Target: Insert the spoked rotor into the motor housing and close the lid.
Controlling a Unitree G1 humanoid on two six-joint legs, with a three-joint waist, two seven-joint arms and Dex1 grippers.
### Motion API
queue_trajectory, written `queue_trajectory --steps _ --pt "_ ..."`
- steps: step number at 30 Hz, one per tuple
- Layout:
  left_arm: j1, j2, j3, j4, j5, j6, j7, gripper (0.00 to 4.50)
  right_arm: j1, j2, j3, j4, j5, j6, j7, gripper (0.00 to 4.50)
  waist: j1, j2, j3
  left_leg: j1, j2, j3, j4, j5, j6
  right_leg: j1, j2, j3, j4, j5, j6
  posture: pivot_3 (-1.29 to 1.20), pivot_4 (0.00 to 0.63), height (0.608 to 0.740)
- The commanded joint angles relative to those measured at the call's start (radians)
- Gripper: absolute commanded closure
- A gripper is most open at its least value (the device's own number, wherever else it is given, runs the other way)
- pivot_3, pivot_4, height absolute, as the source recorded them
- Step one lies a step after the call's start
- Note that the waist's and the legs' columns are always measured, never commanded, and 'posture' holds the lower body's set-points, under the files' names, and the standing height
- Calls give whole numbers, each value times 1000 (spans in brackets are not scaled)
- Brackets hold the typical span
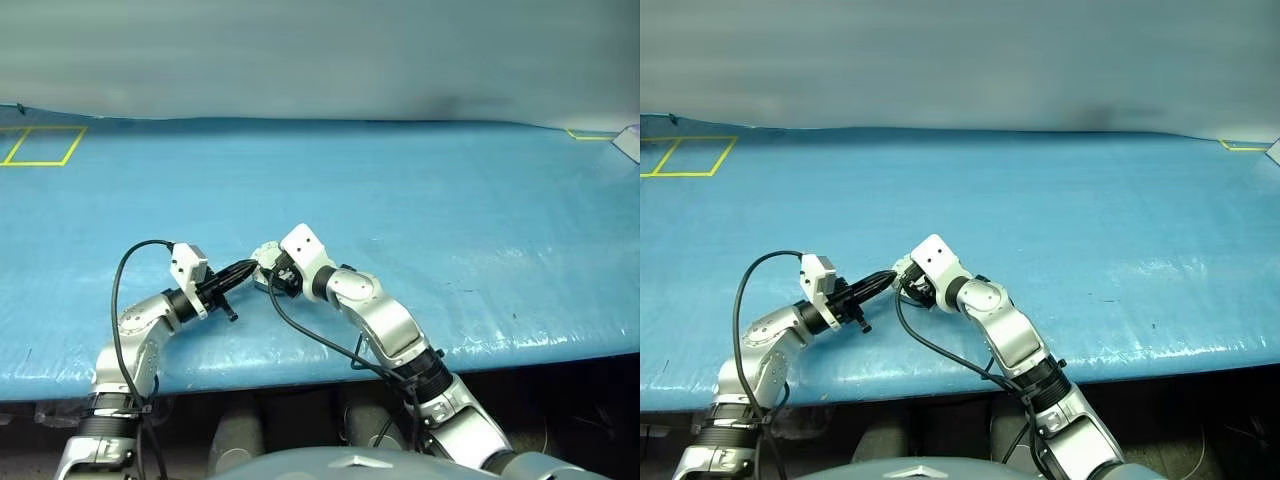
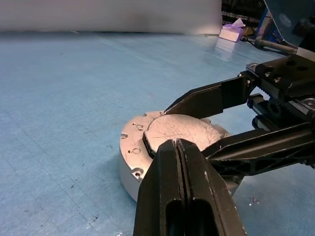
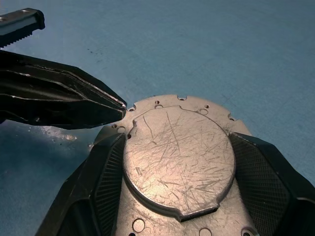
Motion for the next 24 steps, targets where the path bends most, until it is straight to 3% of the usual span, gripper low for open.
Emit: queue_trajectory --steps 1,16,20,24 --pt "-20 7 -16 24 46 -25 1 4500 46 -31 1 74 -31 48 -21 1481 2 0 0 0 0 0 0 0 0 0 0 0 0 0 0 0 150 740" --pt "-23 -16 -41 52 112 -52 34 4500 41 -41 -20 46 -7 46 5 1481 16 1 -2 0 -1 0 0 0 0 0 -2 0 -1 0 0 0 150 740" --pt "-15 -23 -37 43 88 -40 19 4500 37 -52 -17 30 -16 24 8 106 17 1 -2 0 -1 0 0 0 0 0 -2 0 -1 0 0 0 150 740" --pt "-11 -26 -35 34 67 -25 4 4500 42 -61 -18 -1 -14 8 9 47 19 1 -2 -1 -2 0 -1 -1 -1 0 -3 0 -2 0 0 0 150 740"
